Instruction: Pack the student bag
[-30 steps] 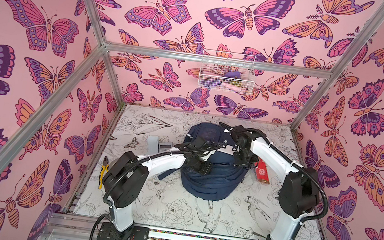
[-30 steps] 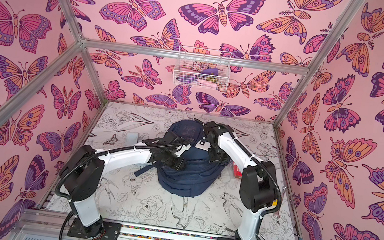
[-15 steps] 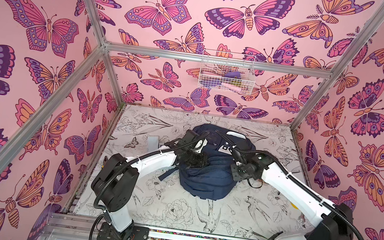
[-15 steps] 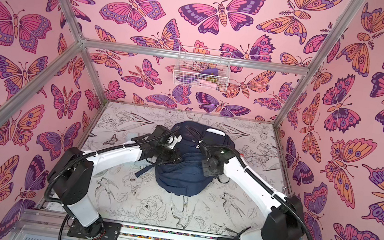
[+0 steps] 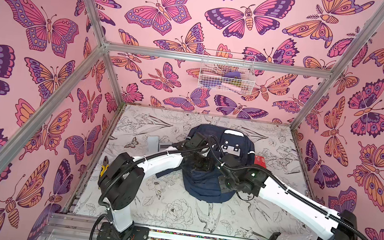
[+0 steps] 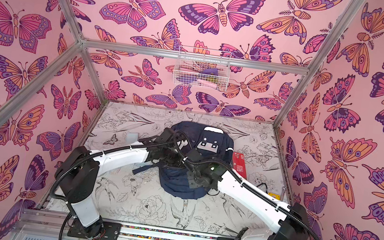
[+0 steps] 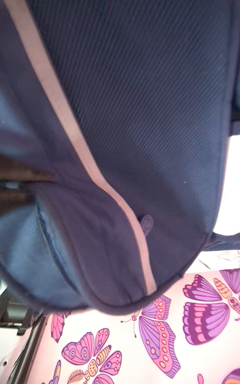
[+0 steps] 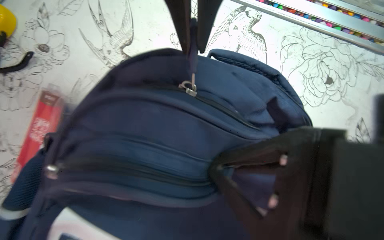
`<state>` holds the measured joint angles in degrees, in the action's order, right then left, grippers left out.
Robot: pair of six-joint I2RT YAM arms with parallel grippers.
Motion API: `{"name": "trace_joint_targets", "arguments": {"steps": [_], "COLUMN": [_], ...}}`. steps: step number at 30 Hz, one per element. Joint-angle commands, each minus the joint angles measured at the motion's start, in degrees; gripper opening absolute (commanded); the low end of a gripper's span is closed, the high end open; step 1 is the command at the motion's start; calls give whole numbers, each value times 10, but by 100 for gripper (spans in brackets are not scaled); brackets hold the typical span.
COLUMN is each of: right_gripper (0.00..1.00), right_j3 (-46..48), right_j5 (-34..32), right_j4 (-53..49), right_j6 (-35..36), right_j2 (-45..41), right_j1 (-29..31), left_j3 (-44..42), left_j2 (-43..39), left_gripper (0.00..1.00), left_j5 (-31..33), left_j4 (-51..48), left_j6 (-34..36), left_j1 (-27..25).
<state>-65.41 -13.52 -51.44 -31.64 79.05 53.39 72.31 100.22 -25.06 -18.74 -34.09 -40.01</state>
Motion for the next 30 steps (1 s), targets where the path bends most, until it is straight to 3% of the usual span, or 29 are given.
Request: {"name": "trace_joint_targets", "arguments": {"steps": [1, 3, 6, 10, 15, 19, 23, 26, 28, 30], "right_gripper": [0, 0, 0, 0, 0, 0, 0, 0, 0, 0], "right_j3": [50, 76, 105, 132, 157, 160, 161, 160, 158, 155], "right_j5": [10, 34, 39, 60, 84, 87, 86, 85, 82, 82], "right_j4": [6, 23, 42, 57, 83, 80, 75, 71, 70, 68], "right_j6": [-39, -40, -28, -18, -22, -21, -20, -17, -15, -12], "right_j2": [-36, -68, -98, -114, -142, -150, -157, -159, -159, -156], "right_j1": [-29, -66, -87, -104, -114, -118, -119, -119, -119, -119], "left_j3": [29, 1, -30, -66, -63, -33, 1, 14, 21, 32], "left_j2": [-8, -29, -56, -82, -66, -17, 10, 1, -4, -9], "left_gripper": [50, 58, 62, 65, 67, 68, 46, 32, 10, 0], "left_j5": [56, 86, 125, 123, 103, 157, 247, 251, 251, 244], "left_j4": [-23, -41, -90, -115, -106, -102, -98, -82, -73, -72], "left_j6": [29, 71, 160, 252, 299, 309, 292, 288, 287, 283], "left_j1": [3, 11, 15, 8, -20, -40, -46, -46, -46, -46]}}
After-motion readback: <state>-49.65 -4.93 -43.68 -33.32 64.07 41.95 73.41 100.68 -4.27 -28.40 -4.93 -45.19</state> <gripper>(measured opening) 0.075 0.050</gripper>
